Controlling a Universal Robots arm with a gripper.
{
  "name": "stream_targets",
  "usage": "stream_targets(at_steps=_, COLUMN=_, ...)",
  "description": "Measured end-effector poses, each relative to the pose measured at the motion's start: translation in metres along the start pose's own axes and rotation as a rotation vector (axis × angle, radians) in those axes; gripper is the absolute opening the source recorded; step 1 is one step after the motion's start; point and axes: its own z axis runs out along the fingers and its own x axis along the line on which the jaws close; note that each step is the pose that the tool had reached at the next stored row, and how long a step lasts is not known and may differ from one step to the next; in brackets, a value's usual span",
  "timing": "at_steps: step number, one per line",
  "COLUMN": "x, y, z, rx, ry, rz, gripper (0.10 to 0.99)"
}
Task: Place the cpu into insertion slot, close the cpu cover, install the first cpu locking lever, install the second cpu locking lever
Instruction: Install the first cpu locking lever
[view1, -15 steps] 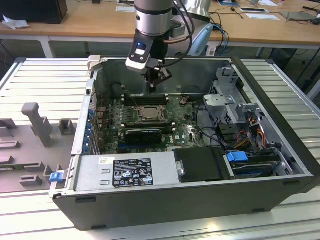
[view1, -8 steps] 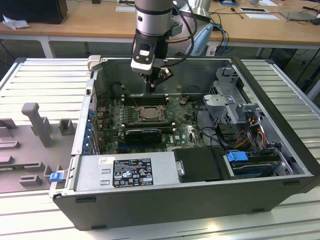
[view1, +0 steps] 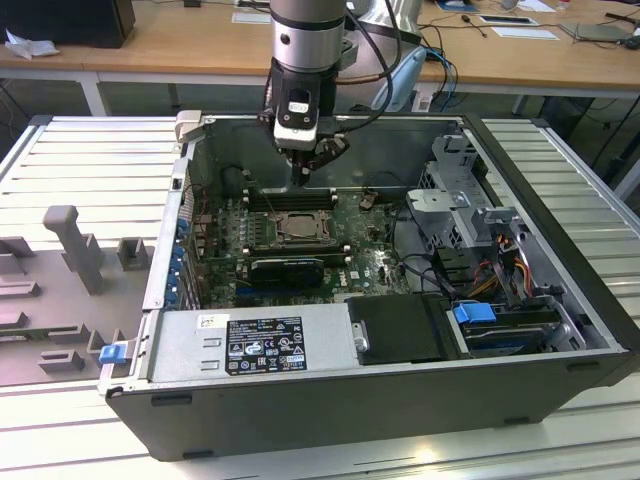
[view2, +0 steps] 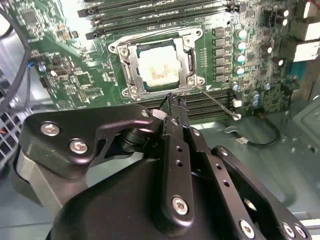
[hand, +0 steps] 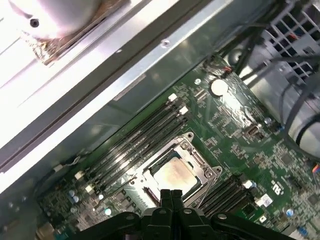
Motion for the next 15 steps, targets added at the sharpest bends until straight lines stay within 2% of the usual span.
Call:
stream_targets(at_steps=8, x=0.0000, y=0.0000, z=0.0001, rx=0.005, ry=0.0076, rz=-0.137, gripper=0.106)
stream_targets(at_steps=15, x=0.0000, y=0.0000, z=0.0005, rx=0.011, ry=0.0181, rz=-0.327, gripper=0.106)
